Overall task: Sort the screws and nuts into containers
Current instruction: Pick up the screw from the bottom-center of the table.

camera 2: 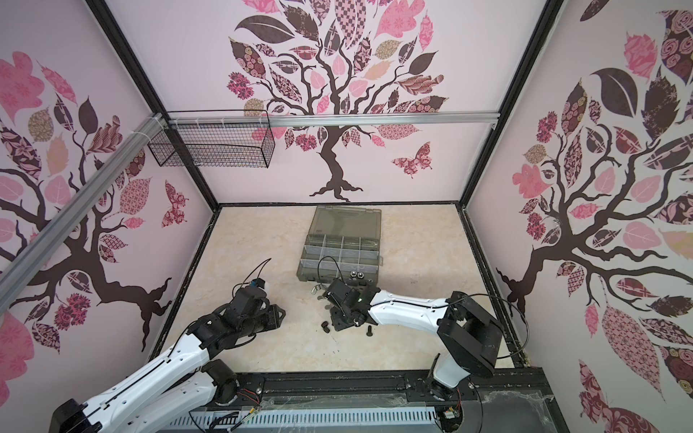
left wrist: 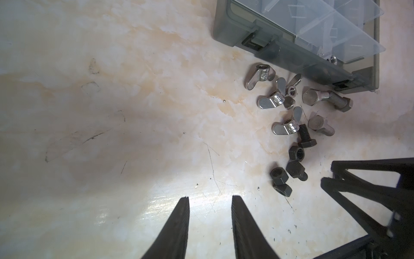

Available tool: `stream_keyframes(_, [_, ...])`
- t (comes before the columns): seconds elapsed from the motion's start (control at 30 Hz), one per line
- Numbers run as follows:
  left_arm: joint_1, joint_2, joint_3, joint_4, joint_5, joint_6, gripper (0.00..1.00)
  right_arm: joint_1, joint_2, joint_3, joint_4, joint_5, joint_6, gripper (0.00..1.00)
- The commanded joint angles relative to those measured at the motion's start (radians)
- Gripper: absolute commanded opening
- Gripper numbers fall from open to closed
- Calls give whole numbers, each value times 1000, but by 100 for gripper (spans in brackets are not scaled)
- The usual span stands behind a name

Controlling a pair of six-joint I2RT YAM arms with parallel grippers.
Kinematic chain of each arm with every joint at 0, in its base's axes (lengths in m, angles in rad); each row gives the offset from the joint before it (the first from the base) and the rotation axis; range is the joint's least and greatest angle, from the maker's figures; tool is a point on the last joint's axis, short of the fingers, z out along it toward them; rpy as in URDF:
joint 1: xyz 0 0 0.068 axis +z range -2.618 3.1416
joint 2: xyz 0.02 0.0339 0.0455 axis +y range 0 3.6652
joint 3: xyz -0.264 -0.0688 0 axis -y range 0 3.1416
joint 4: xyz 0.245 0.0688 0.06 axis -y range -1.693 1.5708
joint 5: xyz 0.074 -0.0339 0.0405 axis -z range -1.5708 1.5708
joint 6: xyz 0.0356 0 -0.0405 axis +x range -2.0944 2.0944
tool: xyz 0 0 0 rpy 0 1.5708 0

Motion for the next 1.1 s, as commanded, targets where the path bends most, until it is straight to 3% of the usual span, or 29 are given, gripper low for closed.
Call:
stream_keyframes(0.0, [-4, -7, -18, 8, 0, -15, 35, 16, 23, -2, -22, 16, 14, 46])
stream_keyframes(1.07, [-5, -30, -34, 0, -4, -30, 35, 115, 144, 104, 3, 12, 19, 40])
